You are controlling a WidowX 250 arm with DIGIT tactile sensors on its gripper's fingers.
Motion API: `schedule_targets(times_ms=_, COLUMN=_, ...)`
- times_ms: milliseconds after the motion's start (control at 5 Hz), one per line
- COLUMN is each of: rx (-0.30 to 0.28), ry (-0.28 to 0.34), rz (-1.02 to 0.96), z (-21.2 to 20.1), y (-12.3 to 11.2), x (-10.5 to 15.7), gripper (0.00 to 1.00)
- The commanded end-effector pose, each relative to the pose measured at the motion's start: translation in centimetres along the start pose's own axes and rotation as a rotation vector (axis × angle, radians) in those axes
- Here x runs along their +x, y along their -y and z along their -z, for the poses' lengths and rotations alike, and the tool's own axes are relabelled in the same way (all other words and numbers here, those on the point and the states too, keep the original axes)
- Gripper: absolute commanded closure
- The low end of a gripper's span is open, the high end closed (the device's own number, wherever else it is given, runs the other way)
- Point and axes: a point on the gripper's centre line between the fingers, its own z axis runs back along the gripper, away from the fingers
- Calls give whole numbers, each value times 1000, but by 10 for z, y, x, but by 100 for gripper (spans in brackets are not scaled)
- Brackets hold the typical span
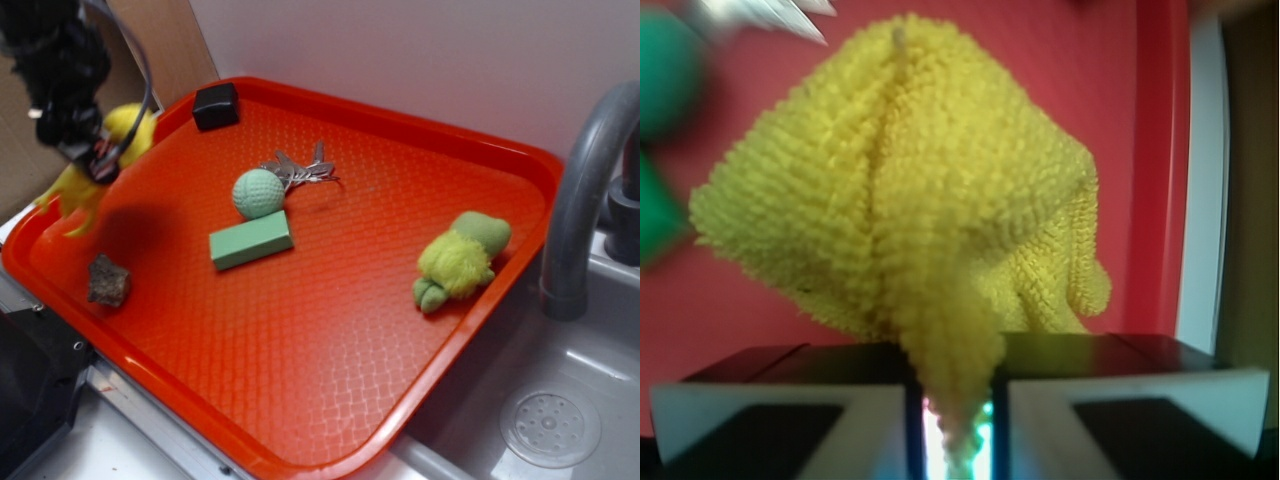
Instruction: Grab the yellow cloth.
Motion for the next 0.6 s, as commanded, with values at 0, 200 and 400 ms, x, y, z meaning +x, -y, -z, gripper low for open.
schedule_targets(times_ms=0, rx=-71, ry=138, rz=64, z=-114, y=46, x=33, gripper=100)
schedule_targets(times_ms=200, rx=-109, ry=90, rz=138, z=-121, y=69, x=34, gripper=100)
schedule_targets(times_ms=400, rx=-114, ry=85, rz=153, z=-118, y=74, x=28, gripper=100)
